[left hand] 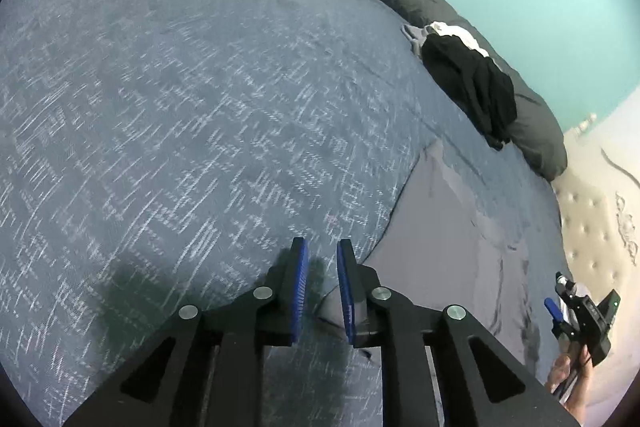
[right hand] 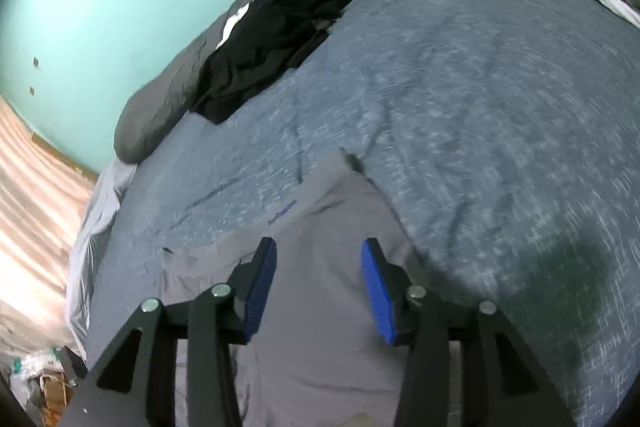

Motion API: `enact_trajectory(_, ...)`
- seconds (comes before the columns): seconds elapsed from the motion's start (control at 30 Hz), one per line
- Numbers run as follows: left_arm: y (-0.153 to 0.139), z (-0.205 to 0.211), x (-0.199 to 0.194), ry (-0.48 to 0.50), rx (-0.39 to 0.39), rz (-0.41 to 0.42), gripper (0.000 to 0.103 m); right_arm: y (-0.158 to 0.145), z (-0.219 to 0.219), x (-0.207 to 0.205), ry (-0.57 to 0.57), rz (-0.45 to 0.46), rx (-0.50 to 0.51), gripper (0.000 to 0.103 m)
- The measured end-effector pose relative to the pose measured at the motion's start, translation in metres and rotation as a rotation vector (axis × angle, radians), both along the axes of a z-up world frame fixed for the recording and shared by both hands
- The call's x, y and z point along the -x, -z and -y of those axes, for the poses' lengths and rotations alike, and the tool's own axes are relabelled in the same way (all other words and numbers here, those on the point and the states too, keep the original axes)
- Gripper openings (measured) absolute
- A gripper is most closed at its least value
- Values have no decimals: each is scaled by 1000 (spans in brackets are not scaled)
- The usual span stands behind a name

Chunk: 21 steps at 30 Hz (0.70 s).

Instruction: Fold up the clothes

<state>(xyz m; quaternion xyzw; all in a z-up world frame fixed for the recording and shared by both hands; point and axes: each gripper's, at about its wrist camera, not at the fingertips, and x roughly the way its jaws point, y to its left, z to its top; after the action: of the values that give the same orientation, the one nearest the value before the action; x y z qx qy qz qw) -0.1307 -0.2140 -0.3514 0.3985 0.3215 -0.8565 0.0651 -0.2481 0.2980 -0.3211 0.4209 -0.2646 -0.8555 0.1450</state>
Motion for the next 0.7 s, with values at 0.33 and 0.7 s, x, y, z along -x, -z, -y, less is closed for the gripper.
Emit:
enact_trajectory(0.33,-11,-24,39,75,70,-16,16,7,-7,9,-44,-45,48,51)
enact_trajectory(0.7,-30,-64,105,199,132,-67,16,19,-17,30,-51,-6,93,53)
